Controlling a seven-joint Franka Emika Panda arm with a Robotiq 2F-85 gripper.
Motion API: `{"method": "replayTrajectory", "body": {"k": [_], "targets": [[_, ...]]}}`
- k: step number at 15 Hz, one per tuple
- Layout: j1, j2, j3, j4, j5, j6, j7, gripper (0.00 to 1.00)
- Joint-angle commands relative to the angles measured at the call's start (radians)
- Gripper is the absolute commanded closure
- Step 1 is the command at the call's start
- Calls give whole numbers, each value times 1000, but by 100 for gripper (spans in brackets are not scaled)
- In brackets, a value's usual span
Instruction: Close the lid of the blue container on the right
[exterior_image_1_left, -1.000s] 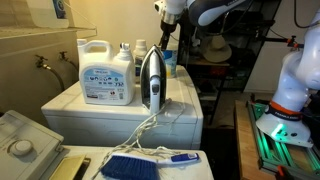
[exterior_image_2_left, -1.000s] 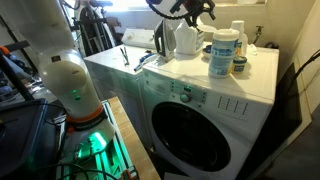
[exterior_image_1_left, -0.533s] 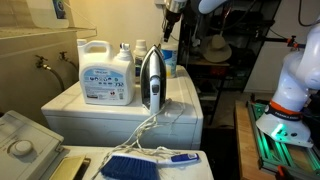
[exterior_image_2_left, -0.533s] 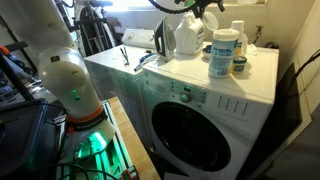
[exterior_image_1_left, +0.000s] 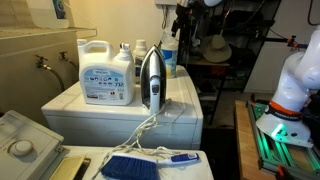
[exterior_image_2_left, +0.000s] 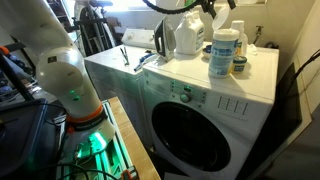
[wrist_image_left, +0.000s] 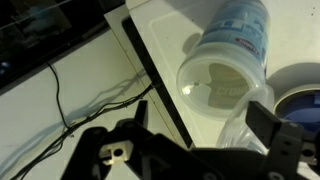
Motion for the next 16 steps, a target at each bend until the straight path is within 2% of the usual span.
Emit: {"method": "replayTrajectory", "body": {"k": [1,7,10,16], "targets": [[-35,-45,-38,-117,93,108,-26,0],[-77,-36,-82,-230,166,413,-81,0],[-76,-25,-95,-263,264,441,-145,0],[-83,-21,-114,-263,409,404,-224,0]]}}
